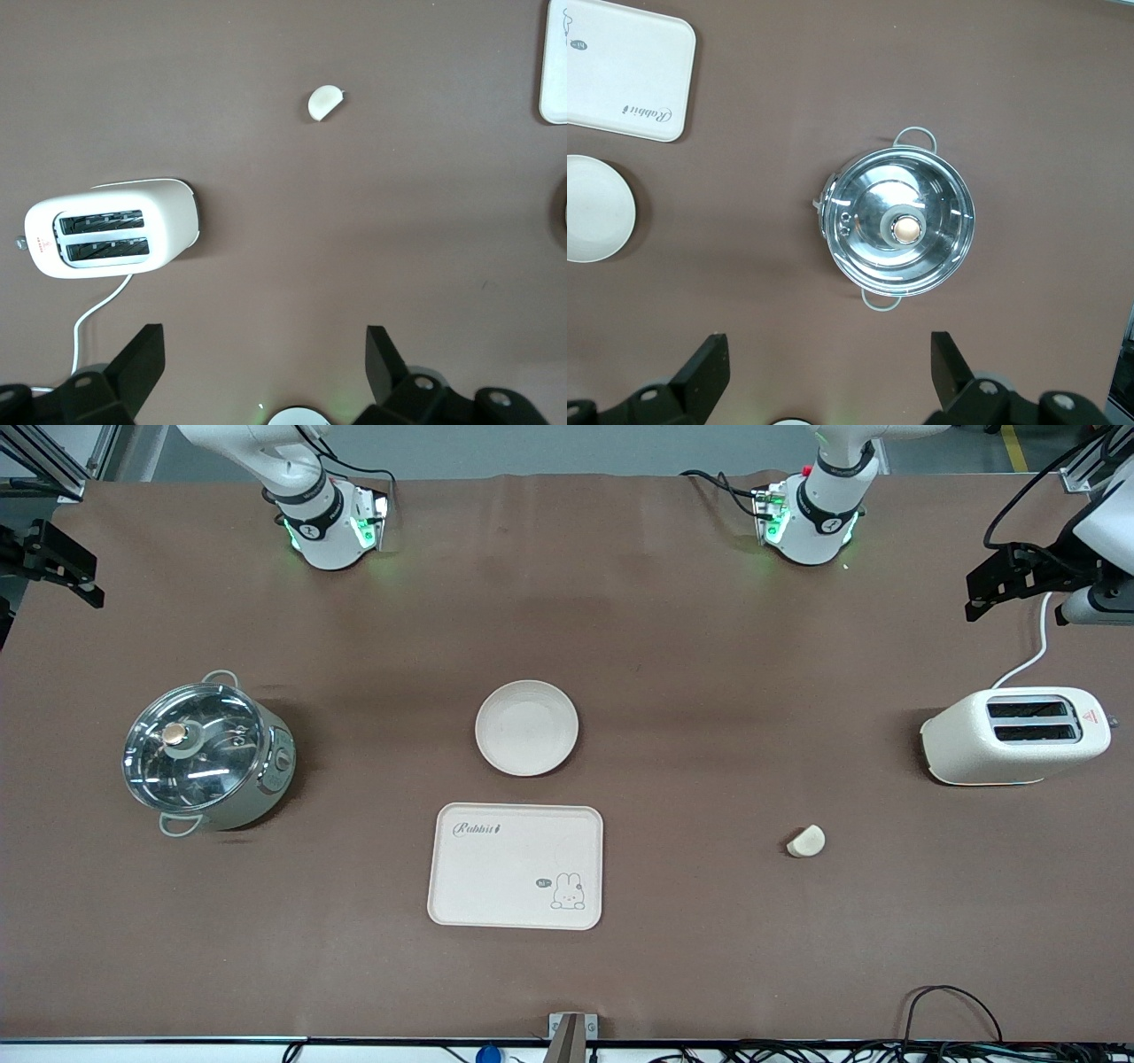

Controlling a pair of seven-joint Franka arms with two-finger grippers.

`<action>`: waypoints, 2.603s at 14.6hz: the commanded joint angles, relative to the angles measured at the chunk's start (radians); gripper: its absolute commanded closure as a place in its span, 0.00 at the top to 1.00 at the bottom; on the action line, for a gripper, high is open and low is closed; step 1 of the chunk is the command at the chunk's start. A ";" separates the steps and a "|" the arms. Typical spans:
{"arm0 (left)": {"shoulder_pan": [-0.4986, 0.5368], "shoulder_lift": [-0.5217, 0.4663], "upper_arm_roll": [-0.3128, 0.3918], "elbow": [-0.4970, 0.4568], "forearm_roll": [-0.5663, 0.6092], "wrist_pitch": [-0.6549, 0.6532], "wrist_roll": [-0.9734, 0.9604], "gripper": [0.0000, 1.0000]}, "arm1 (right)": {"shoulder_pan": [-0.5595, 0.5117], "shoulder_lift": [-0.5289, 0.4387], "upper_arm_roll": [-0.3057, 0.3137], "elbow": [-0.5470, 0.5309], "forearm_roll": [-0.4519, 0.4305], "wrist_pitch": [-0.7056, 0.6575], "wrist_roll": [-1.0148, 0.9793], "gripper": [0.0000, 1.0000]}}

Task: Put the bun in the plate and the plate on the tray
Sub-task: 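Move the left gripper from rest toward the white bun, then lower the left gripper over the bun and close on it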

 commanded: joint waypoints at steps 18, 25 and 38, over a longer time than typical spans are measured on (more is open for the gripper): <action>-0.007 0.503 -0.006 -0.036 0.001 0.525 -0.203 1.00 | -0.007 -0.030 0.002 -0.031 0.003 0.008 -0.004 1.00; -0.035 0.714 -0.010 -0.034 -0.005 0.728 -0.440 0.94 | -0.012 -0.030 -0.001 -0.034 0.003 0.004 -0.012 1.00; -0.037 0.801 -0.012 -0.037 -0.056 0.833 -0.449 0.43 | -0.012 -0.027 -0.004 -0.034 0.003 -0.001 -0.015 1.00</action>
